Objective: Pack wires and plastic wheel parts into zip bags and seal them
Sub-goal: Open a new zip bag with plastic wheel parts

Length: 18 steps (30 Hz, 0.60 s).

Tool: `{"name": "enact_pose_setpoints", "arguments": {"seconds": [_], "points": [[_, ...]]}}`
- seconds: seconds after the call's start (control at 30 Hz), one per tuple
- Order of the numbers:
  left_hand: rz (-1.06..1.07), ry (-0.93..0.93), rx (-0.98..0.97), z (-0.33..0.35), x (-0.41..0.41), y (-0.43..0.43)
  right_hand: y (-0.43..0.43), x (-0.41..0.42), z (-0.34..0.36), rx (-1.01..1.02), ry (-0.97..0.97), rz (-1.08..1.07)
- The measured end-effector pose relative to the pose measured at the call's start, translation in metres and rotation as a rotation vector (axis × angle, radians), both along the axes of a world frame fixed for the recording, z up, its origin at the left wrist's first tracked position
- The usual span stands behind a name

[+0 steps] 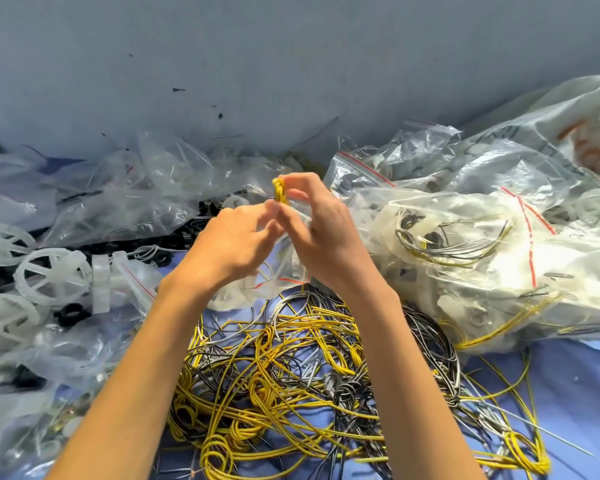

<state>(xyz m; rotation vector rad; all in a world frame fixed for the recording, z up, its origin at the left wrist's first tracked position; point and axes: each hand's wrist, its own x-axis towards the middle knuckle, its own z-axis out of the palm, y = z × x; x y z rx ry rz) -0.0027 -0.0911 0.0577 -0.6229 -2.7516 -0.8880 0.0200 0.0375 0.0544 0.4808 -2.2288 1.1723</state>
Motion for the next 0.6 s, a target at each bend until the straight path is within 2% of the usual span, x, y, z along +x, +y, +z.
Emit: {"name": "enact_pose_setpoints", "arguments": {"seconds": [0.1,0.2,0.3,0.33,0.37,0.43,0.53,0.6], "points": [[-0.005,-0.059,-0.003,-0.002,-0.004,0.0,-0.002,0.001,0.005,-0.235,-0.02,0.024],[-0.035,-0.058,-0.014,-0.004,-0.005,-0.003,0.0,0.006,0.013,-0.432,0.154,0.032],[-0.053,-0.021,-0.015,-0.002,-0.006,-0.007,0.004,0.01,0.019,-0.35,0.382,-0.113],[-0.06,-0.006,-0.005,-0.001,-0.006,-0.009,0.005,0.011,0.02,-0.295,0.396,-0.136],[-0.071,0.009,0.009,0.0,-0.006,-0.009,0.005,0.013,0.021,-0.24,0.344,-0.138],[-0.093,0.038,0.028,0.002,-0.006,-0.01,0.003,0.015,0.023,-0.093,0.078,-0.125],[-0.101,0.052,0.034,0.003,-0.006,-0.012,0.008,0.012,0.017,0.323,-0.311,-0.199],[-0.104,0.034,-0.005,0.002,-0.006,-0.013,0.009,0.011,0.011,0.485,-0.467,-0.201]]}}
